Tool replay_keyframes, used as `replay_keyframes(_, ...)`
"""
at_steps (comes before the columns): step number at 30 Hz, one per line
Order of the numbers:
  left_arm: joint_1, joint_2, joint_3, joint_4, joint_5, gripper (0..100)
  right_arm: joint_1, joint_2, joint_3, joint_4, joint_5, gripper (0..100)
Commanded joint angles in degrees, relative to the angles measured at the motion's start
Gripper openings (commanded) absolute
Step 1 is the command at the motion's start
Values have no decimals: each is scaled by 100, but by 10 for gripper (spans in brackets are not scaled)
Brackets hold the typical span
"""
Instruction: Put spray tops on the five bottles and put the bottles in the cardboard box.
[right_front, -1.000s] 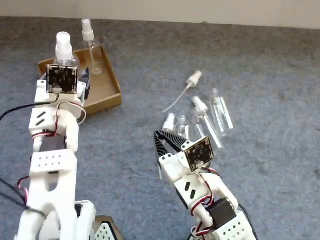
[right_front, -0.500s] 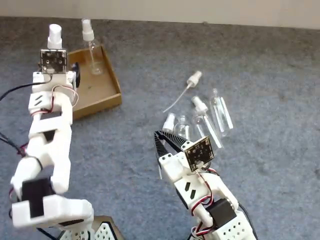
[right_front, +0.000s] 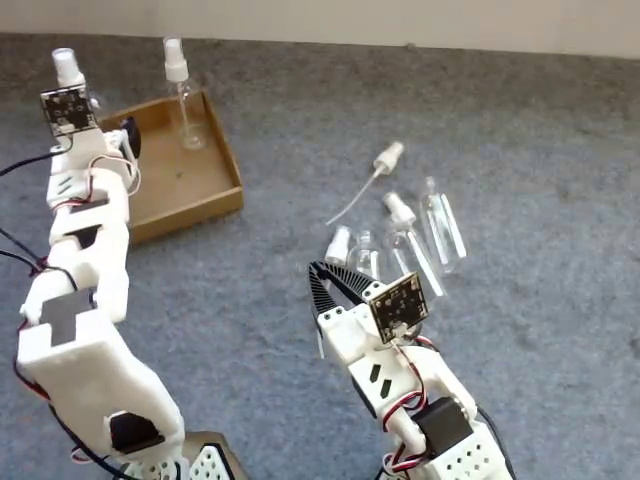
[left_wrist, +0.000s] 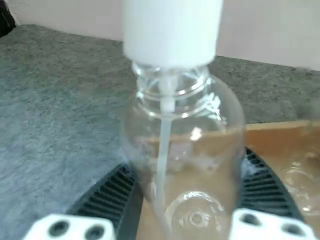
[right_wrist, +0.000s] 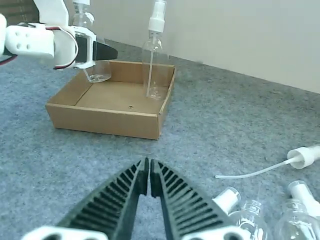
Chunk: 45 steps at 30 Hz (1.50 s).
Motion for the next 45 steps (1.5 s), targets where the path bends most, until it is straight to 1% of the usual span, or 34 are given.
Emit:
replay_keyframes(1, -110, 303, -760, -158, 62, 181, 110, -22, 585, -110, -9, 4)
replay_keyframes(3, -110, 505, -936, -229, 62, 181, 110, -22, 585, -110, -9, 4)
replay_keyframes(9, -92, 1068, -989, -1275, 62, 181, 110, -22, 585, -110, -9, 4)
replay_keyframes(12, -84, 1288, -1015, -1521, 62, 181, 110, -22, 585, -110, -9, 4)
replay_keyframes(27, -66, 1464, -1051, -1512, 53, 185, 110, -22, 585, -110, -9, 4)
replay_keyframes(30, -75, 1481, -1235, -1495, 53, 185, 110, -13, 585, -110, -9, 4)
replay_keyframes(42, -48, 1481, -1420, -1090, 53, 185, 119, -13, 585, -110, -9, 4)
replay_keyframes(45, -22, 1481, -1402, -1073, 53, 185, 251, -13, 585, -110, -9, 4)
